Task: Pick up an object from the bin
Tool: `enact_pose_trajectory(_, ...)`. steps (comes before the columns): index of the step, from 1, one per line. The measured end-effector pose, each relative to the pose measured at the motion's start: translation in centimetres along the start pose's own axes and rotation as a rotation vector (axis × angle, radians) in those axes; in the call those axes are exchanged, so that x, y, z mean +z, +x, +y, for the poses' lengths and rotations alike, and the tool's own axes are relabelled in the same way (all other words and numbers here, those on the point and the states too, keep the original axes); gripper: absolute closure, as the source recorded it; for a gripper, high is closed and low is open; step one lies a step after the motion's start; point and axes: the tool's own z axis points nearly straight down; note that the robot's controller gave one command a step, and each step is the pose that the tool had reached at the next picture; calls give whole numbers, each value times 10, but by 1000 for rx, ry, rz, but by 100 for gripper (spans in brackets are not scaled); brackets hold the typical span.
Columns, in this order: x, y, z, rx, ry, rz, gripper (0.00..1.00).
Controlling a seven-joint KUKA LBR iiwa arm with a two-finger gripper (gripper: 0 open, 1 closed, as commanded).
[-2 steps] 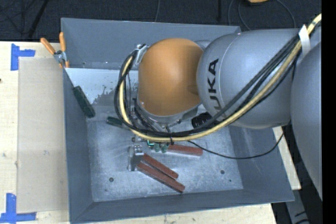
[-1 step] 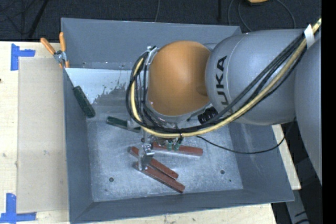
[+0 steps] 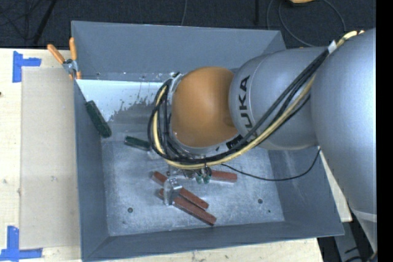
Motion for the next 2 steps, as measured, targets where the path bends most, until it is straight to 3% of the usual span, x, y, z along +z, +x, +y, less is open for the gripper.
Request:
enact_pose_trajectory(1,48,-41,-39,-189,-4,-10,100)
enact_pose_trajectory(2,48,-41,-39,-189,-4,-10,100)
